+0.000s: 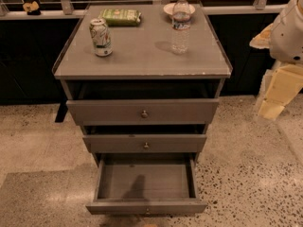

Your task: Close bottom drawer

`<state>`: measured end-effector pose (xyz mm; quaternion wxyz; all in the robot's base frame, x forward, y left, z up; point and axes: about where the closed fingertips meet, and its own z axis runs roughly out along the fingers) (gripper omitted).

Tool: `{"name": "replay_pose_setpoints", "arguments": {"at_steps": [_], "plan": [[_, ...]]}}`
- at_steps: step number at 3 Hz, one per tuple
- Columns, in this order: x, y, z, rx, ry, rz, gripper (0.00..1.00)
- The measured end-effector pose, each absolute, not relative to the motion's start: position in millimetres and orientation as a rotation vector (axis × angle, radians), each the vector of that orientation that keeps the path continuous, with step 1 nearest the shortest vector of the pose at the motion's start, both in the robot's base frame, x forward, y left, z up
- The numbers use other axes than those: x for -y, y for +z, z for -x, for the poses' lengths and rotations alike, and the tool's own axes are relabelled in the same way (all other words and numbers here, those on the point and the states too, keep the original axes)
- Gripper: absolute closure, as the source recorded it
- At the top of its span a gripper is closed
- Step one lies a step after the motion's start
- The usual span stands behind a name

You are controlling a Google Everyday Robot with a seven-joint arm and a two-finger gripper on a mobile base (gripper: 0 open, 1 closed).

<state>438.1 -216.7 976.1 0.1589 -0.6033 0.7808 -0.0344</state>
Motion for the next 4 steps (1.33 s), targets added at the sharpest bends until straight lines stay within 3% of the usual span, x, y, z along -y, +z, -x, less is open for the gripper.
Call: {"name": "replay_pose_setpoints", "arguments": {"at_steps": [2, 4], "plan": [[221.3, 967.7, -421.6, -2.217, -0.105, 1.731, 0.0], [249.9, 905.9, -354.5, -2.22, -0.042, 1.753, 0.0]]}}
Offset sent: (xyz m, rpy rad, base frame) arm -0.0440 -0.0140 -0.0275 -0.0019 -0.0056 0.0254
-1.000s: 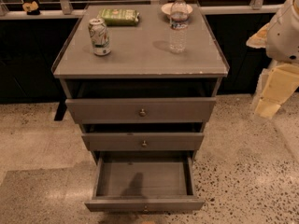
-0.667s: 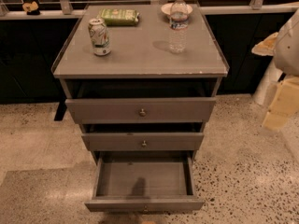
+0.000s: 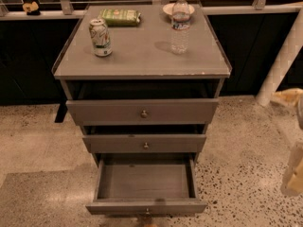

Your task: Close bottom drawer

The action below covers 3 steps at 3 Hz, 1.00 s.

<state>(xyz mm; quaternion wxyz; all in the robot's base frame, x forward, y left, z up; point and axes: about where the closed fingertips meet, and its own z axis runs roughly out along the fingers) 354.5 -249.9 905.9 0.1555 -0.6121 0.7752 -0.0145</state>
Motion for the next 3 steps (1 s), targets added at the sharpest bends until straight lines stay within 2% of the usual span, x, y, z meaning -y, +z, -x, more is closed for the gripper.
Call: {"name": "replay_pose_setpoints", "arguments": {"at_steps": [1, 3], "plan": [[265.4, 850.1, -322.5, -2.259, 0.047, 1.741, 0.0], [264.7, 752.3, -281.1, -2.328, 0.183, 1.693, 0.0]]}}
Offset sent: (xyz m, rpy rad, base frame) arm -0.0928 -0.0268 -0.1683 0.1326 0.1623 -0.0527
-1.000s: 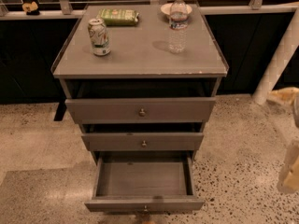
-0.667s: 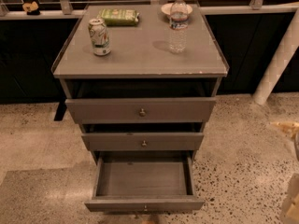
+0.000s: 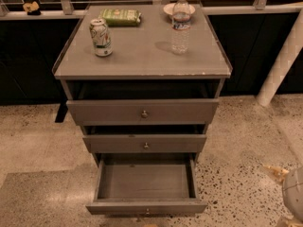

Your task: Close bottom drawer

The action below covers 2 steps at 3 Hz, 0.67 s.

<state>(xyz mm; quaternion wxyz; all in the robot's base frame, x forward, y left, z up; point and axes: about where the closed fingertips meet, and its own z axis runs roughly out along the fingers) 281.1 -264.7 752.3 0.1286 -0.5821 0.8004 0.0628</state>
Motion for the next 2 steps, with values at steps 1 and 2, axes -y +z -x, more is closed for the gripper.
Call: {"name": "replay_pose_setpoints", "arguments": {"at_steps": [1, 2], "plan": [[259.2, 707.9, -284.0, -2.363, 0.141, 1.672, 0.0], [263.1, 660.0, -309.2, -2.414, 0.083, 1.668, 0.0]]}}
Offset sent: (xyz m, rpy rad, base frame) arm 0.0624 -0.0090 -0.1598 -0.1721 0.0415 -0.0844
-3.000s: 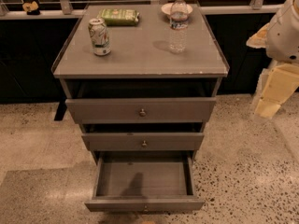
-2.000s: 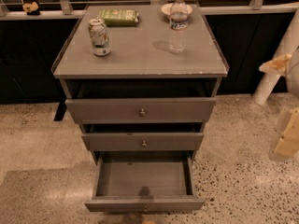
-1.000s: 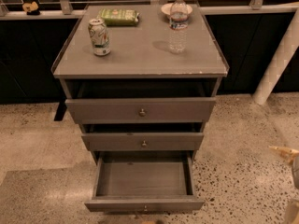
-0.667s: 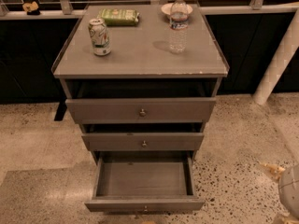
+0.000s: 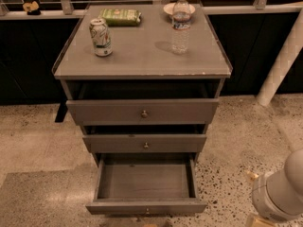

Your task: Close bottom drawer

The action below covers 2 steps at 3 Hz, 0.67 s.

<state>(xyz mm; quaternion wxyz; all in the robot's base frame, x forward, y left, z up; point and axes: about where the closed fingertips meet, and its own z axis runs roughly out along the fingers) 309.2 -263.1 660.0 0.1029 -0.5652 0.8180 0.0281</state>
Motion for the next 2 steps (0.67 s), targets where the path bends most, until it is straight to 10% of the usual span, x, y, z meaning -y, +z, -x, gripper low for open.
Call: {"name": "replay_pose_setpoints", "arguments": {"at_steps": [2], "plan": [[288.5, 575.8, -351.1, -2.588, 0.134, 1.58, 0.0]]}}
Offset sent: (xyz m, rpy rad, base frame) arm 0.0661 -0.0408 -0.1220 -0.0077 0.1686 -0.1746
